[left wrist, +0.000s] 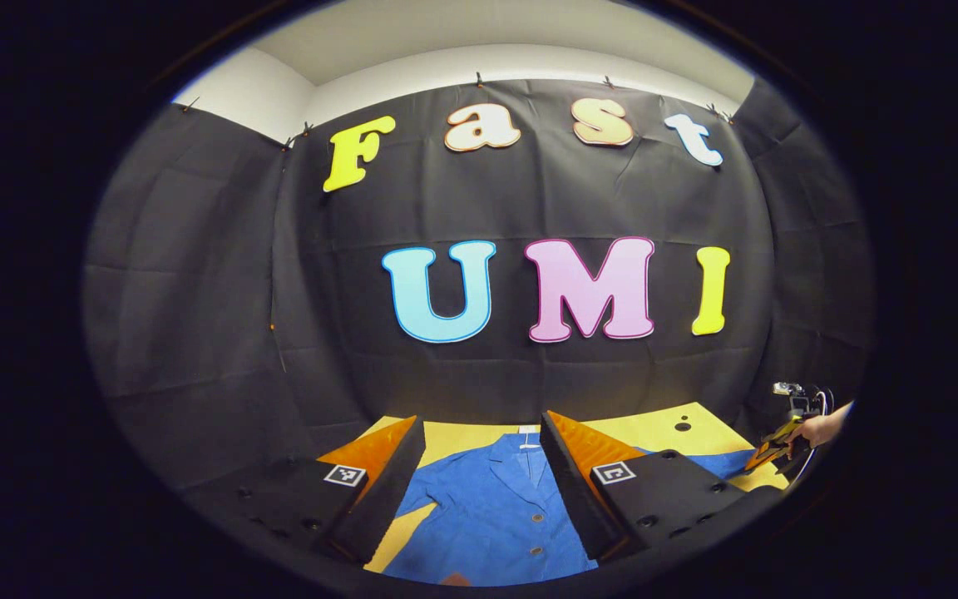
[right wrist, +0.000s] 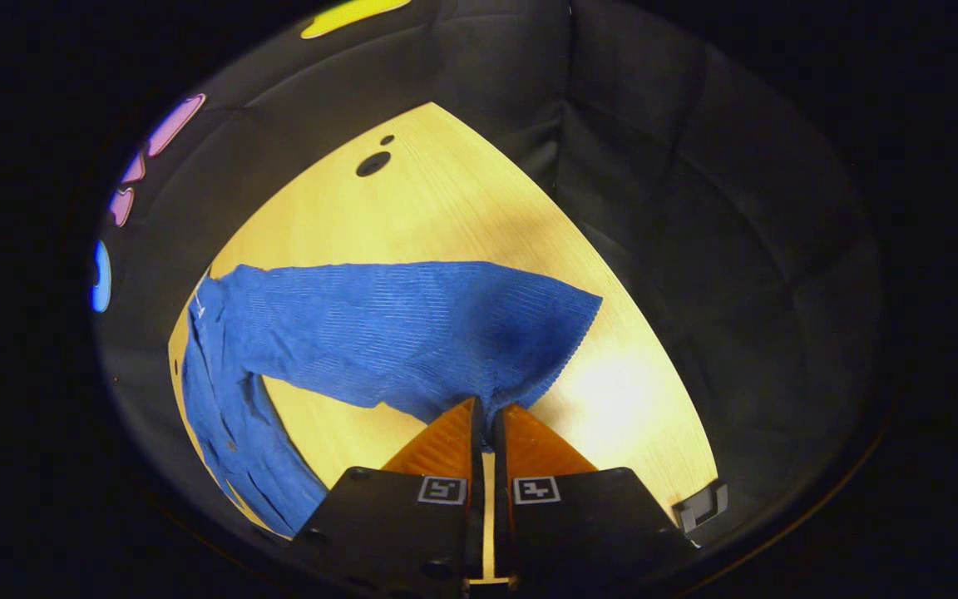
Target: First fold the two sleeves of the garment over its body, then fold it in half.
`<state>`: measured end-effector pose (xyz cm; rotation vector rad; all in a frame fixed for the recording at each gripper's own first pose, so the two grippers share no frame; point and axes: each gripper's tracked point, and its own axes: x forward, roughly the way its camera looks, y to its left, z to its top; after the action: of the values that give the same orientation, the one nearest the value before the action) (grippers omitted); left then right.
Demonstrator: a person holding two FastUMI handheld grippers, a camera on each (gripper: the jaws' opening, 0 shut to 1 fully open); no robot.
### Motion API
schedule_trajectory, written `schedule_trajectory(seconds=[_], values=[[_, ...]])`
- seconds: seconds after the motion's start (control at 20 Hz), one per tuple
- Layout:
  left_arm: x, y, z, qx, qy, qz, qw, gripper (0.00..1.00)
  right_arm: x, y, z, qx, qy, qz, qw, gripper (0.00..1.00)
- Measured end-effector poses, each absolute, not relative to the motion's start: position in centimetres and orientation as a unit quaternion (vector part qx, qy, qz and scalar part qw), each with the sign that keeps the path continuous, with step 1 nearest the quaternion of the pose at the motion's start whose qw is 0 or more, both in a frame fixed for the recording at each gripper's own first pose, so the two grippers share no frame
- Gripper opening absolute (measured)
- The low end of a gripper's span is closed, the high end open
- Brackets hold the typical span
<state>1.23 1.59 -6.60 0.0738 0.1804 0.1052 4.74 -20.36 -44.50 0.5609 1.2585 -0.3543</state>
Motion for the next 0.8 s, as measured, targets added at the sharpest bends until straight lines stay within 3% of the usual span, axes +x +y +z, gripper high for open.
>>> schedule_trajectory(seconds=[0.4,0.8], values=[[1.1,3.3,-6.7,0.015,0.081,0.030,0.996,0.81,6.5,-12.4,-34.4,0.196,0.489,-0.107,0.843,0.07],[1.8,8.5,-9.9,-0.002,0.097,0.034,0.995,0.81,17.9,0.9,-31.3,0.207,0.455,-0.060,0.864,0.06]])
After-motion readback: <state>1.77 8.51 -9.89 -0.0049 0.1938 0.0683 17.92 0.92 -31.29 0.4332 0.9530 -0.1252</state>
